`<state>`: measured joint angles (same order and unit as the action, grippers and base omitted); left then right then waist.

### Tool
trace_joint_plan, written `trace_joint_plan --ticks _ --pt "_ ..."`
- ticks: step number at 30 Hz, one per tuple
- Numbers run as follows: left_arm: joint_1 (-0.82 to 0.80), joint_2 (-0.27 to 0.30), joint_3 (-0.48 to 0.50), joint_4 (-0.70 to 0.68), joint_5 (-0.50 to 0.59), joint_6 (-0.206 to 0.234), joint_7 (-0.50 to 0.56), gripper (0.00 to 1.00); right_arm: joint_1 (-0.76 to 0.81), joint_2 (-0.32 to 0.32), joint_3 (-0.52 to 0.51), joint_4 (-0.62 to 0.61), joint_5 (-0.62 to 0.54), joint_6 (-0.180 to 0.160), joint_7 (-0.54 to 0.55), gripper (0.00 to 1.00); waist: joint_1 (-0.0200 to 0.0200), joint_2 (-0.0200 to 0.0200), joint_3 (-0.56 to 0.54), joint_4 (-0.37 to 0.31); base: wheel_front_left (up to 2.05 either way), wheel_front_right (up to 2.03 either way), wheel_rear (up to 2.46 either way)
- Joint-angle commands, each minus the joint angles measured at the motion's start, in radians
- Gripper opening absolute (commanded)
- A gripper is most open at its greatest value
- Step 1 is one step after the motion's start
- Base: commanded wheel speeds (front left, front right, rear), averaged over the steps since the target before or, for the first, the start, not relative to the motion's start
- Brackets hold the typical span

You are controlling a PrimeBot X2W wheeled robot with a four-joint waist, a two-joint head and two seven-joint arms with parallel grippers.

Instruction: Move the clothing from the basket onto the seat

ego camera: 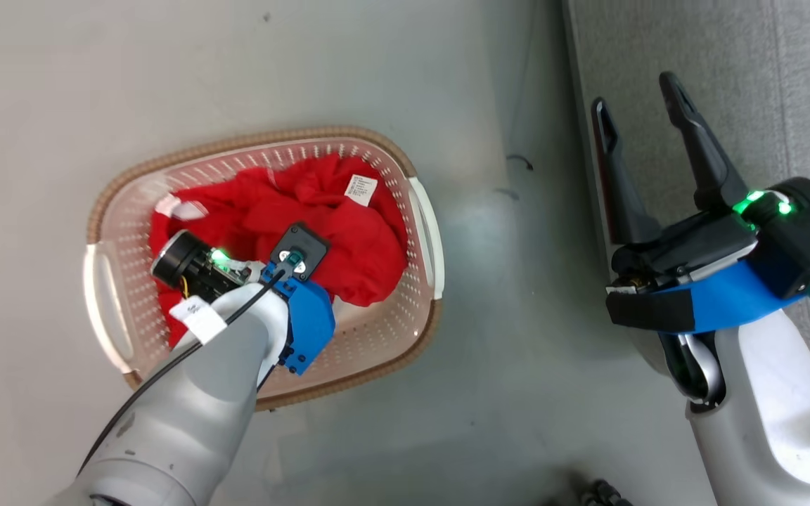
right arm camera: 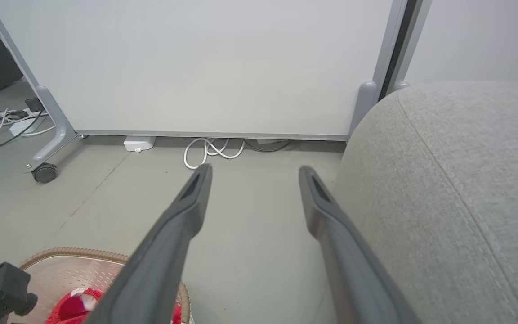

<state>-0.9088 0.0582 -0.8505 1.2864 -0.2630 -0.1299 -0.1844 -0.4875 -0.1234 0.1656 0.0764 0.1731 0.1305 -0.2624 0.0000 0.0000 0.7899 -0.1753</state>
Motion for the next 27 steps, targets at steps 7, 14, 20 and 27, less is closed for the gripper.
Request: trace_joint_plan --ticks 7,14,20,27 --pt "0.067 -0.007 0.032 -0.031 -0.065 0.005 -0.07 0.0 0.061 -0.011 -0.001 0.033 -0.006 0.0 -0.004 1.0 0.0 0.0 -0.181 0.052 0.0 0.0 0.0" --pt "0.133 -0.002 0.078 -0.127 -0.106 0.033 -0.082 0.0 0.119 -0.003 -0.005 0.064 -0.009 0.0 -0.004 1.0 0.0 0.0 -0.315 0.075 0.0 0.0 0.0" --pt "0.202 0.045 0.148 -0.278 -0.104 0.052 -0.082 0.0 0.168 0.009 -0.009 0.084 -0.014 0.0 -0.004 1.0 0.0 0.0 -0.415 0.087 0.0 0.0 0.0" --pt "0.276 0.075 0.251 -0.454 -0.082 0.058 -0.082 0.0 0.229 0.021 -0.026 0.103 -0.024 0.0 -0.004 1.0 0.0 0.0 -0.515 0.1 0.0 0.0 0.0"
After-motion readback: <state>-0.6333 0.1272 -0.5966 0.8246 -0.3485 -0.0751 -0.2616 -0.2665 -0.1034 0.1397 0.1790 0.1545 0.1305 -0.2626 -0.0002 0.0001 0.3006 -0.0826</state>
